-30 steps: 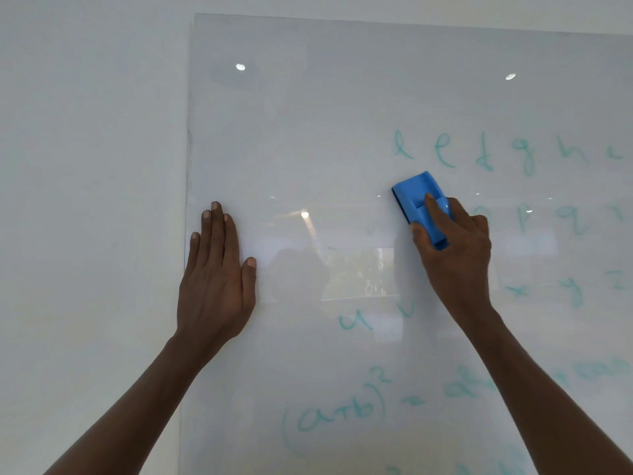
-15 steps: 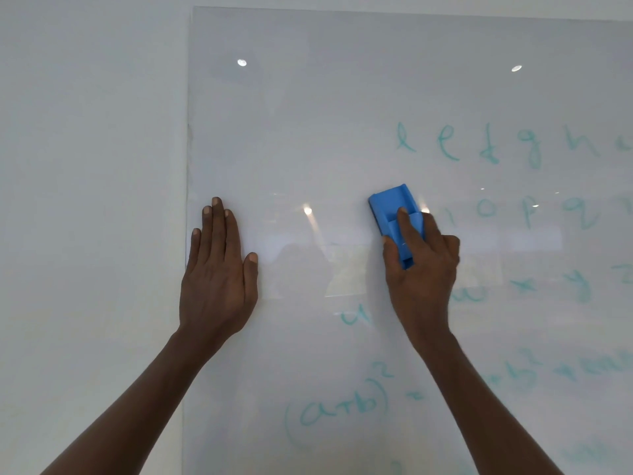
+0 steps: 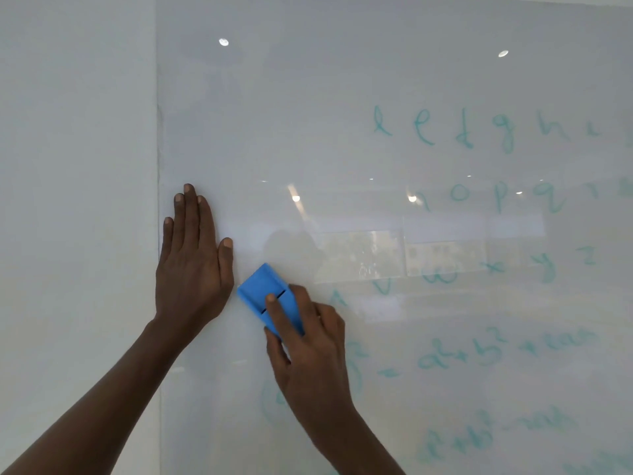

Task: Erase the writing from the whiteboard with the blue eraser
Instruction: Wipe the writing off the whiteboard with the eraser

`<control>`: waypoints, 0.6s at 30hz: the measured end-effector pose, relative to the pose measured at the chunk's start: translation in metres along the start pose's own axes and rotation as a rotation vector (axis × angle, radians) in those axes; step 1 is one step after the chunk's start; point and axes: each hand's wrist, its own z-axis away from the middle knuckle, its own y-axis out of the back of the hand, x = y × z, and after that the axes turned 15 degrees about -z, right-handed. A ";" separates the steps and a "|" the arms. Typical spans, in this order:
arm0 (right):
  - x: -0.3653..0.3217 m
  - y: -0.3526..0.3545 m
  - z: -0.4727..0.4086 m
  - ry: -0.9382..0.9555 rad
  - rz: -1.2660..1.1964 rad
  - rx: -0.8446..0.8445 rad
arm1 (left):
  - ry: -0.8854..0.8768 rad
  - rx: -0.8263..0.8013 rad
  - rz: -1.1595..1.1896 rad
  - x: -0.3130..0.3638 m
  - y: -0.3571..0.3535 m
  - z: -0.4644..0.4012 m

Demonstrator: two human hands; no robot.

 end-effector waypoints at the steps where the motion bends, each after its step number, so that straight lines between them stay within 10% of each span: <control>1: 0.001 0.001 0.006 0.028 0.023 -0.029 | 0.002 -0.001 -0.003 0.000 0.000 0.000; 18: 0.084 0.074 -0.021 0.065 0.094 0.098 | 0.009 -0.014 -0.011 0.002 0.004 0.001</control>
